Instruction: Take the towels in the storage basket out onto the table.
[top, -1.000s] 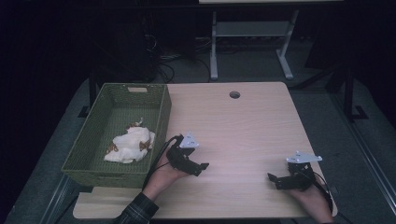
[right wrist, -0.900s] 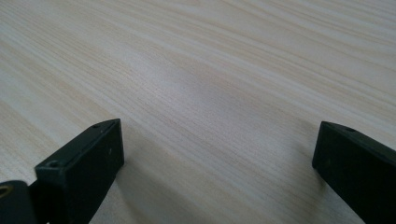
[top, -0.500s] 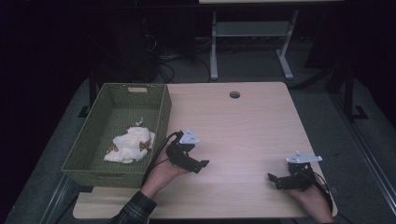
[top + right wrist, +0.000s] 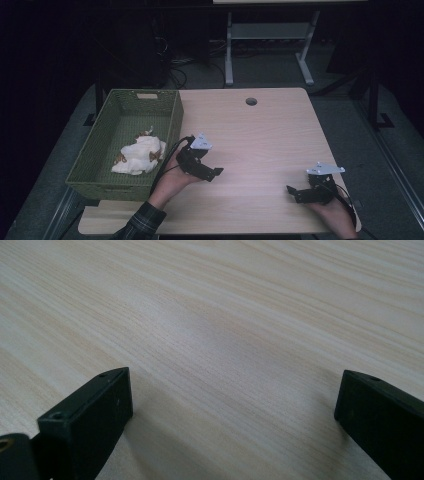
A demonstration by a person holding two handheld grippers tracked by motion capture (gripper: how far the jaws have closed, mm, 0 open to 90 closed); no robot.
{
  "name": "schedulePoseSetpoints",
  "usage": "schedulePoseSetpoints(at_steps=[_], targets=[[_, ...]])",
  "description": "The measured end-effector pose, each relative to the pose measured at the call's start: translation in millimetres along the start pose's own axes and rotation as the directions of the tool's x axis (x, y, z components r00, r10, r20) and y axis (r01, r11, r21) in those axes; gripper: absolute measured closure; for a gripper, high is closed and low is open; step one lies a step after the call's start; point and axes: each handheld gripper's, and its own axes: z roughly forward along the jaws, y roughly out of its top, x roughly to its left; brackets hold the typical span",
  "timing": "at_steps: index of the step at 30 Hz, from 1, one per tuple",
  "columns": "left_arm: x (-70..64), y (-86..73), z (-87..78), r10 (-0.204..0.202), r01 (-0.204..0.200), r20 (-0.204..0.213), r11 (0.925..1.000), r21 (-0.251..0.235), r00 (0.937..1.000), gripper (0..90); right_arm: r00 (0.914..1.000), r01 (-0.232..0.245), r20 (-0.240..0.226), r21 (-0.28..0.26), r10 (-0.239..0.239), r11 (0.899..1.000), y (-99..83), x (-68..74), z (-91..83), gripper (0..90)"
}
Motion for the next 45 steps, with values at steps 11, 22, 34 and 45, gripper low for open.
schedulePoseSetpoints(at_steps=[11, 22, 34, 45], targets=[[6.7, 7.9, -11.4, 0.001, -0.001, 0.003, 0.9995, -0.033, 1.0000, 13.1, 1.0000, -0.003, 0.000, 0.000, 0.003, 1.000, 0.0, 0.2, 0.0, 1.6], [18.6, 14.9, -27.7, -0.003, 0.002, -0.011, 0.9977, -0.067, 0.9999, 13.1, 1.0000, -0.003, 0.000, -0.001, 0.003, 1.000, 0.1, 0.2, 0.0, 1.6], [32.1, 18.0, -44.4, -0.007, 0.005, -0.029, 0.9955, -0.094, 0.9996, 13.1, 1.0000, -0.002, 0.000, -0.001, 0.002, 1.000, 0.0, 0.1, 0.1, 1.6], [43.2, 14.2, -57.4, -0.021, 0.015, -0.051, 0.9939, -0.109, 0.9985, 13.1, 1.0000, -0.002, 0.000, -0.002, 0.002, 1.000, 0.0, 0.2, 0.2, 1.6]])
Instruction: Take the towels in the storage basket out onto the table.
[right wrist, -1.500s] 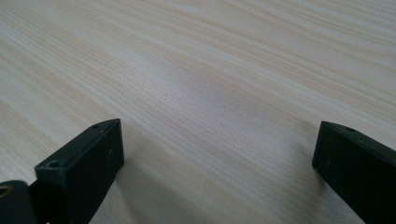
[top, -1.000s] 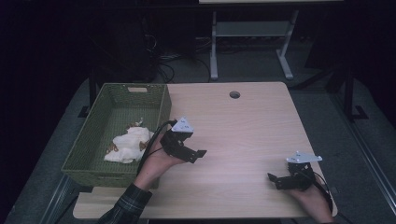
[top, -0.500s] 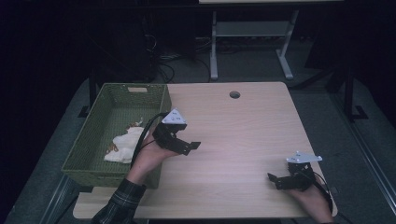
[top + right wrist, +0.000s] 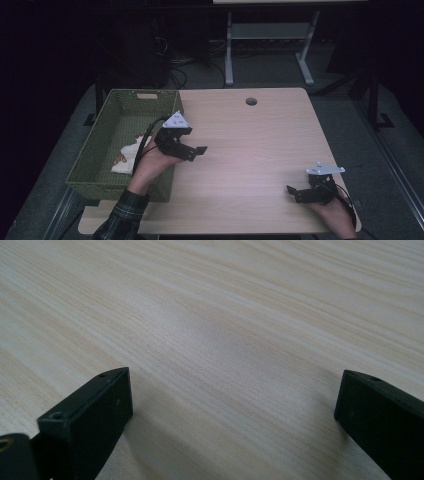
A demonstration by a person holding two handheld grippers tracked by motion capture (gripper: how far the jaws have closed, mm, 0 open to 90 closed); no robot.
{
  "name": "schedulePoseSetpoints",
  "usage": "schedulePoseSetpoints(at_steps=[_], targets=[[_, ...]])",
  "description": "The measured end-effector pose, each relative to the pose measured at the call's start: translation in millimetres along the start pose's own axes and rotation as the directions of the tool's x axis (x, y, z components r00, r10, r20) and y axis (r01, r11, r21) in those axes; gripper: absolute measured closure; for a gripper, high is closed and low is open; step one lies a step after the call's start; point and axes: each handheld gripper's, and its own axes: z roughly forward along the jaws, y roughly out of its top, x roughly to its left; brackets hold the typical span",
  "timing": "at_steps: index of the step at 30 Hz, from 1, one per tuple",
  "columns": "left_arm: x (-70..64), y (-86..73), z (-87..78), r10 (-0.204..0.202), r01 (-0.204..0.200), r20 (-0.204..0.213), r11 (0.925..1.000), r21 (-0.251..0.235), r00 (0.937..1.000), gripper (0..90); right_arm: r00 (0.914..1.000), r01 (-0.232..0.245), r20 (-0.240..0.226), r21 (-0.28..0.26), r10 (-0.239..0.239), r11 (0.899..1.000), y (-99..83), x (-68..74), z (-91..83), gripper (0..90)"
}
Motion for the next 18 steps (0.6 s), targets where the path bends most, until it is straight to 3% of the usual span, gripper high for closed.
schedulePoseSetpoints(at_steps=[18], targets=[[21.5, -11.4, -21.2, -0.028, 0.028, -0.044, 0.9996, -0.004, 0.9987, 13.0, 1.0000, 0.000, 0.000, 0.001, 0.000, 1.000, 0.0, 0.0, -0.1, 1.6]])
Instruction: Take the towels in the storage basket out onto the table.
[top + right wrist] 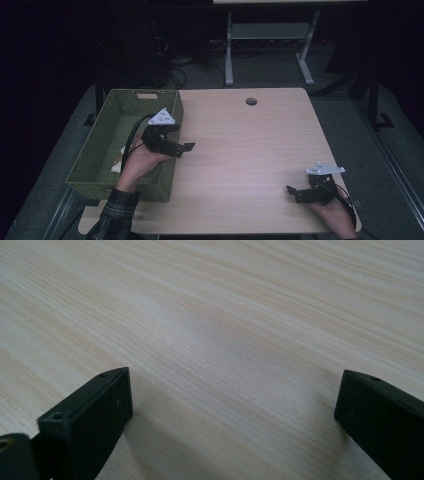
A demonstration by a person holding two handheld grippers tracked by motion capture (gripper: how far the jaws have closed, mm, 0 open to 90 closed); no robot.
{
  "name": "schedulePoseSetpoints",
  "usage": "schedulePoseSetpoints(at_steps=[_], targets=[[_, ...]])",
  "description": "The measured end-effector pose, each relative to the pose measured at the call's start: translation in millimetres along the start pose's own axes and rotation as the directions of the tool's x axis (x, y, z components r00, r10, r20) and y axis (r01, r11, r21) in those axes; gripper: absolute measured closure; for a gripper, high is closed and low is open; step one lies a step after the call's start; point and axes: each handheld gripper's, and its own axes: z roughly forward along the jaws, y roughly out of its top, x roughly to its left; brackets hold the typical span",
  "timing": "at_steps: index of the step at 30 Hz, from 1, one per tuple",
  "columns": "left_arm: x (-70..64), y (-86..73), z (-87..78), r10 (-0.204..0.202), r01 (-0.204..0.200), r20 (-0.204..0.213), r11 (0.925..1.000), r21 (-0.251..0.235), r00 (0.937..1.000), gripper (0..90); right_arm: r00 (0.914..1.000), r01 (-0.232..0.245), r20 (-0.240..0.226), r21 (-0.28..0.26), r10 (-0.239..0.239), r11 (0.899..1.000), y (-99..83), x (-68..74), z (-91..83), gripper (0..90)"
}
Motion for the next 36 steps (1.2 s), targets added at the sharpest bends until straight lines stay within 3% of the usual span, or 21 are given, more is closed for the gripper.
schedulePoseSetpoints(at_steps=[24, 36], targets=[[42.3, -28.6, -33.9, -0.081, 0.080, -0.082, 0.9966, -0.017, 0.9933, 13.2, 1.0000, -0.001, 0.000, 0.000, 0.001, 1.000, 0.0, 0.0, 0.0, 1.6], [63.2, -47.9, -38.9, -0.088, 0.091, -0.127, 0.9956, 0.018, 0.9880, 13.7, 1.0000, 0.000, 0.000, 0.000, 0.000, 1.000, 0.0, 0.0, 0.0, 1.6]])
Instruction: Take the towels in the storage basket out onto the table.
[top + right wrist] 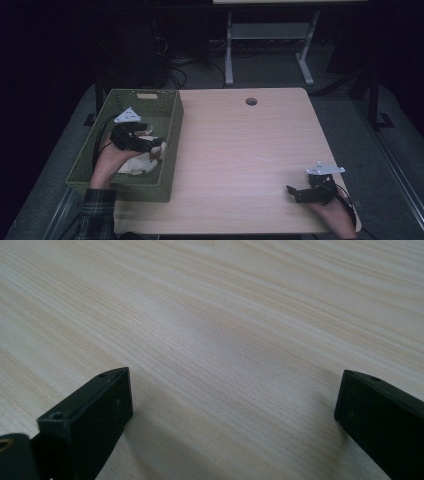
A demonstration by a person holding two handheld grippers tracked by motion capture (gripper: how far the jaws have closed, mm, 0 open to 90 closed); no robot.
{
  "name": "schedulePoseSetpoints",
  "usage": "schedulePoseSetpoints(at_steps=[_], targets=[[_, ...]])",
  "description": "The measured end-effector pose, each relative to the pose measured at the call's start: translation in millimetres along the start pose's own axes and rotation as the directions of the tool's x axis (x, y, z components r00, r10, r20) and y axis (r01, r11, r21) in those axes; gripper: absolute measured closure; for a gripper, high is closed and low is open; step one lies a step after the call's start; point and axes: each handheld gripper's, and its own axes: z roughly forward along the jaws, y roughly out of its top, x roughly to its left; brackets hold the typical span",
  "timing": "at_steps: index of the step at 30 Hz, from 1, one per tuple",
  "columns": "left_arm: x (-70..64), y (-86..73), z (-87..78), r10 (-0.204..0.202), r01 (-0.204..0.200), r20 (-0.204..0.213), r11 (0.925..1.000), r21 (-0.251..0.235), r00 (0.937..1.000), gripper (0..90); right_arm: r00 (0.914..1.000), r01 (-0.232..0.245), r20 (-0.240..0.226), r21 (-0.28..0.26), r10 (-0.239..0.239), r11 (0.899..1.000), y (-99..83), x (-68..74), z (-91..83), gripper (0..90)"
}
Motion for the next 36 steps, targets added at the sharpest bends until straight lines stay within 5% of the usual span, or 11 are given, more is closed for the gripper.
schedulePoseSetpoints(at_steps=[22, 27, 31, 33, 36], targets=[[35.5, -28.2, 38.8, -0.048, 0.063, -0.106, 0.9867, 0.150, 0.9932, 13.6, 1.0000, -0.002, 0.000, 0.000, 0.002, 1.000, 0.0, 0.1, -0.1, 1.6], [39.1, -35.8, 51.1, -0.079, 0.099, -0.101, 0.9718, 0.214, 0.9918, 14.1, 1.0000, 0.004, 0.000, 0.000, -0.004, 1.000, -0.1, -0.2, 0.0, 1.6], [38.4, -37.3, 54.8, -0.077, 0.097, -0.097, 0.9683, 0.230, 0.9924, 14.3, 1.0000, 0.003, 0.001, 0.001, -0.003, 1.000, -0.1, -0.2, -0.1, 1.6], [37.6, -40.5, 59.8, -0.071, 0.094, -0.092, 0.9557, 0.279, 0.9932, 15.5, 1.0000, -0.001, -0.001, 0.003, 0.001, 1.000, -0.1, 0.1, -0.2, 1.6], [35.9, -42.3, 64.0, -0.061, 0.084, -0.083, 0.9479, 0.307, 0.9947, 15.8, 1.0000, -0.001, -0.001, 0.003, 0.001, 1.000, -0.1, 0.1, -0.2, 1.6]])
